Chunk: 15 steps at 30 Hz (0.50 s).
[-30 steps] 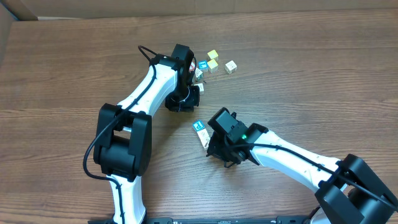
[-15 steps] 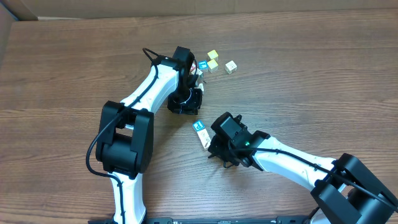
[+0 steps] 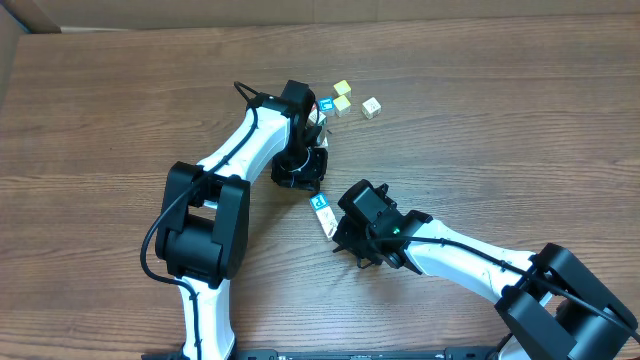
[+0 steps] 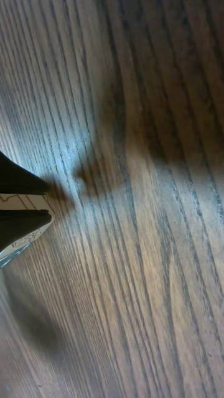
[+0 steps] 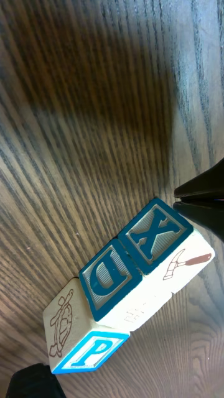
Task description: Flip 3 blocks
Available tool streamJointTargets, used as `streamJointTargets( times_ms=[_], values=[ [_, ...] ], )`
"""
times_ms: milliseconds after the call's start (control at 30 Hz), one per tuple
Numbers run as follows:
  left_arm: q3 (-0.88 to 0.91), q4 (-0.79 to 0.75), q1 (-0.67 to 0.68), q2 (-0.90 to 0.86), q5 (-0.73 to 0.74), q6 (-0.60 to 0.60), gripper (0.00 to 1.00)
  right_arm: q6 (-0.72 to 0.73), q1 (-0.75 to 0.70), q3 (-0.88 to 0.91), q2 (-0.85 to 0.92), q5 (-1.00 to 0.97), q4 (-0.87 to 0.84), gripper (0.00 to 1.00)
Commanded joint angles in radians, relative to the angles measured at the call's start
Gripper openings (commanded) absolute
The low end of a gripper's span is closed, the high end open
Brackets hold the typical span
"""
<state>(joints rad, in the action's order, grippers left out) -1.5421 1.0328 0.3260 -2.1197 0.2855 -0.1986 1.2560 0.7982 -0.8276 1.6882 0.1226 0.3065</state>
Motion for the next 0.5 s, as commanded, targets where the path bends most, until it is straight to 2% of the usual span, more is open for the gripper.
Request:
streamJointTargets(
  times_ms=[0, 467],
  values=[
    [0.017, 0.003, 0.003, -0.013, 0.023, 0.024, 0.04, 0.005, -0.002, 0.006, 0.009, -0.017, -0.007, 0.04],
    [0.017, 0.007, 0.003, -0.013, 0.082, 0.042, 0.04, 0.048, -0.002, 0.006, 0.009, 0.001, -0.027, 0.04]
  ],
)
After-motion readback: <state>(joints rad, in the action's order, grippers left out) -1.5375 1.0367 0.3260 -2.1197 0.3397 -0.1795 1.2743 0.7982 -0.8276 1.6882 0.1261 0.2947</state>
